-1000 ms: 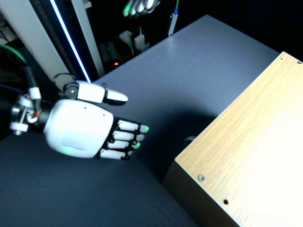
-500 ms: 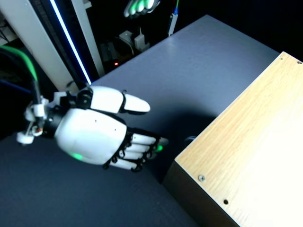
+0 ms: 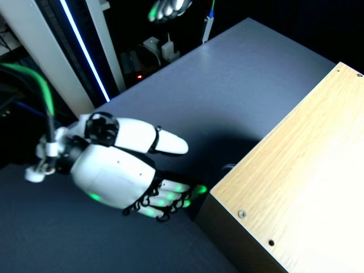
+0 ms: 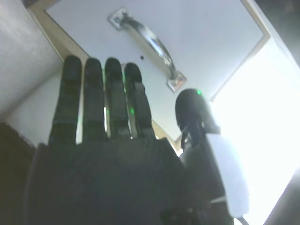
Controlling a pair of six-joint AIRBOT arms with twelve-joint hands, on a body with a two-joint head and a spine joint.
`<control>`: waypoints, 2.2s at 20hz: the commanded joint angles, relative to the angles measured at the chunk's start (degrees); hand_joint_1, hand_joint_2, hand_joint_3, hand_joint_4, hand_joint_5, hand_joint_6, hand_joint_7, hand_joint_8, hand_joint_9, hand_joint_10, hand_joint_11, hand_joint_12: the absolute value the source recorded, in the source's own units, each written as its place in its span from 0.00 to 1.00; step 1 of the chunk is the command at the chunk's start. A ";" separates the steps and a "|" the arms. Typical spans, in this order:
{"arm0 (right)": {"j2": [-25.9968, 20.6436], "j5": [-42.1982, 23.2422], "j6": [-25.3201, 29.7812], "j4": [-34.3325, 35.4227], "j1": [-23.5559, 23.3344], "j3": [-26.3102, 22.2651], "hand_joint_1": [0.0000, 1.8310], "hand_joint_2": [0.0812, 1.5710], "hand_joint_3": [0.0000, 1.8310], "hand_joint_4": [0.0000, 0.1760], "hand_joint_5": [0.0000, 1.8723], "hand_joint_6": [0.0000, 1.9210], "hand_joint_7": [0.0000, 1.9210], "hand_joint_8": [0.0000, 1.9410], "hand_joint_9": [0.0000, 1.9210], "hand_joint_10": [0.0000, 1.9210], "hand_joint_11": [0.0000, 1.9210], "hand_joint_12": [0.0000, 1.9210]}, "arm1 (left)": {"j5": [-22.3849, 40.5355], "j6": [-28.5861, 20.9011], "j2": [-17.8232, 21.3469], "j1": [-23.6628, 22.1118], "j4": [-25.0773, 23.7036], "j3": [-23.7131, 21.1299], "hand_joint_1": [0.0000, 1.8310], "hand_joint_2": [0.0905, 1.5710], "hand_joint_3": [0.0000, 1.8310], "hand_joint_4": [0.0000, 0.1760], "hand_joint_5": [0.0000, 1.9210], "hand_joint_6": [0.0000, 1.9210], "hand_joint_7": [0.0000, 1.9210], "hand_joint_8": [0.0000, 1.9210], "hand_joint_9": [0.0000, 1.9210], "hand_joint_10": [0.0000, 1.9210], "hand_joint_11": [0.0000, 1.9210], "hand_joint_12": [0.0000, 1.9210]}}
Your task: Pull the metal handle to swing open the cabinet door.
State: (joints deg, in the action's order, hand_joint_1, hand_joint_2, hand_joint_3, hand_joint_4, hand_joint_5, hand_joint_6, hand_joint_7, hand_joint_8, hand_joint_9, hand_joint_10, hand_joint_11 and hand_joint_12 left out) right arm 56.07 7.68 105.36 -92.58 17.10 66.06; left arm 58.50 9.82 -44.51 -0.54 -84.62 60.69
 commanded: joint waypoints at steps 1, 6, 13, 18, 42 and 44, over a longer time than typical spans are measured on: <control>-0.10 1.32 0.54 0.02 -0.51 0.42 0.00 1.00 0.04 0.00 0.17 0.00 0.17 0.00 0.15 0.00 0.00 0.37 | 1.57 0.49 0.37 -0.56 5.67 0.02 0.00 1.00 0.06 0.00 0.15 0.00 0.15 0.00 0.13 0.00 0.00 0.32; 1.53 1.32 0.54 -0.24 -0.52 1.12 0.00 1.00 0.04 0.00 0.18 0.00 0.17 0.00 0.15 0.00 0.00 0.39 | 1.57 0.49 0.37 -0.56 5.67 0.02 0.00 1.00 0.06 0.00 0.14 0.00 0.14 0.00 0.13 0.00 0.00 0.31; 1.86 1.32 0.56 -0.24 -0.59 1.72 0.00 1.00 0.03 0.00 0.18 0.00 0.17 0.00 0.15 0.00 0.00 0.38 | 1.57 0.49 0.37 -0.56 5.67 0.02 0.00 1.00 0.06 0.00 0.14 0.00 0.14 0.00 0.12 0.00 0.00 0.28; 2.26 1.17 0.56 -0.24 -1.31 2.48 0.00 1.00 0.03 0.00 0.18 0.00 0.17 0.00 0.15 0.00 0.00 0.39 | 1.57 0.49 0.37 -0.56 5.67 0.02 0.00 1.00 0.07 0.00 0.14 0.00 0.14 0.00 0.12 0.00 0.00 0.28; -0.67 -1.22 0.57 -0.26 -1.18 -4.61 0.00 1.00 0.03 0.00 0.17 0.00 0.16 0.00 0.15 0.00 0.00 0.37 | 1.57 0.49 0.37 -0.56 5.67 0.02 0.00 1.00 0.07 0.00 0.13 0.00 0.13 0.00 0.12 0.00 0.00 0.27; -2.42 -2.39 0.57 -0.26 -0.87 -6.73 0.00 1.00 0.04 0.00 0.17 0.00 0.16 0.00 0.15 0.00 0.00 0.38 | 1.57 0.49 0.37 -0.56 5.67 0.02 0.00 1.00 0.07 0.00 0.13 0.00 0.14 0.00 0.12 0.00 0.00 0.27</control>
State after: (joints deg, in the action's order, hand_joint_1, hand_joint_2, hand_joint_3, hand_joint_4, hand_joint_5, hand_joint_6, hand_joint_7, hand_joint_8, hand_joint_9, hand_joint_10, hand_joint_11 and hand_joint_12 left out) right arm 54.04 5.50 105.36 -92.75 16.69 59.40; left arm 58.54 9.80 -44.51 -0.54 -84.60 60.69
